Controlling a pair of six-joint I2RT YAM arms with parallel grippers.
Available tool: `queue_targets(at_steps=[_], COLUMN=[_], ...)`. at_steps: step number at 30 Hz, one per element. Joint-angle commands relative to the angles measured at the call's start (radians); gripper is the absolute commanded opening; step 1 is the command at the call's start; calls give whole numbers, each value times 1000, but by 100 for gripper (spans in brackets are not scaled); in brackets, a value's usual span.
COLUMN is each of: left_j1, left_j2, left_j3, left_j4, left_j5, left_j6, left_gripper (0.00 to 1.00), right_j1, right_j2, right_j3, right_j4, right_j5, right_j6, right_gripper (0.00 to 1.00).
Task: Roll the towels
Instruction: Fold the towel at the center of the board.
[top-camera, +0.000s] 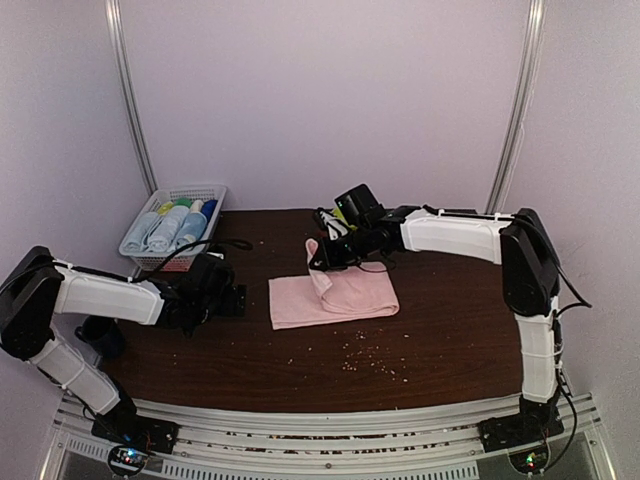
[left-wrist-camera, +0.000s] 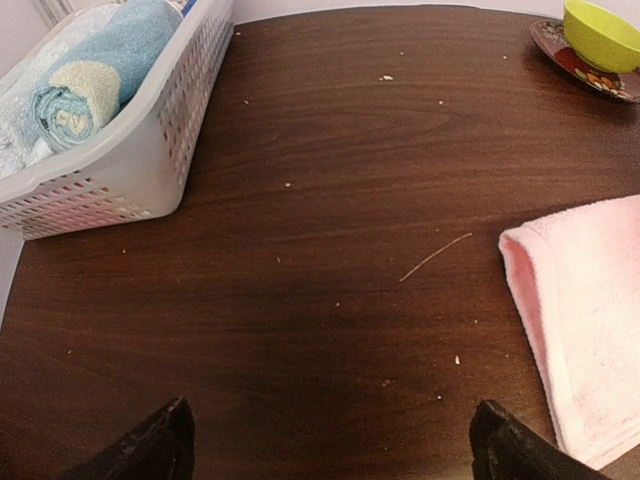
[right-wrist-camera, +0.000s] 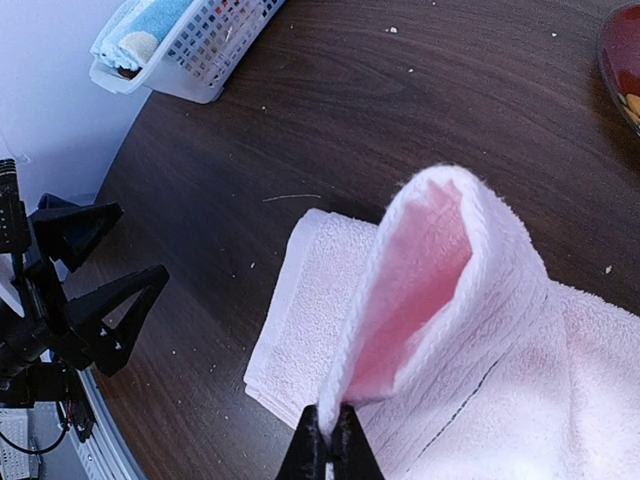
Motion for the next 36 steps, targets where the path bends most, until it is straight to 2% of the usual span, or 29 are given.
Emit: queue_targets(at_steps=[1, 20, 36], left_j1=[2, 2, 2], left_j2=[-15, -4, 8], left_j3=[5, 11, 15], left_j4=[14, 11, 9], left_j5=[-15, -17, -14], left_j6=[6, 5, 5], left_gripper=[98, 98, 98], right_j1=[13, 37, 66], right_j2=[20, 40, 132], right_j3=[26, 53, 126], right_j4=[-3, 19, 17], right_j5=[-17, -98, -120], right_j6=[4, 3, 20], right_gripper=[0, 0, 0])
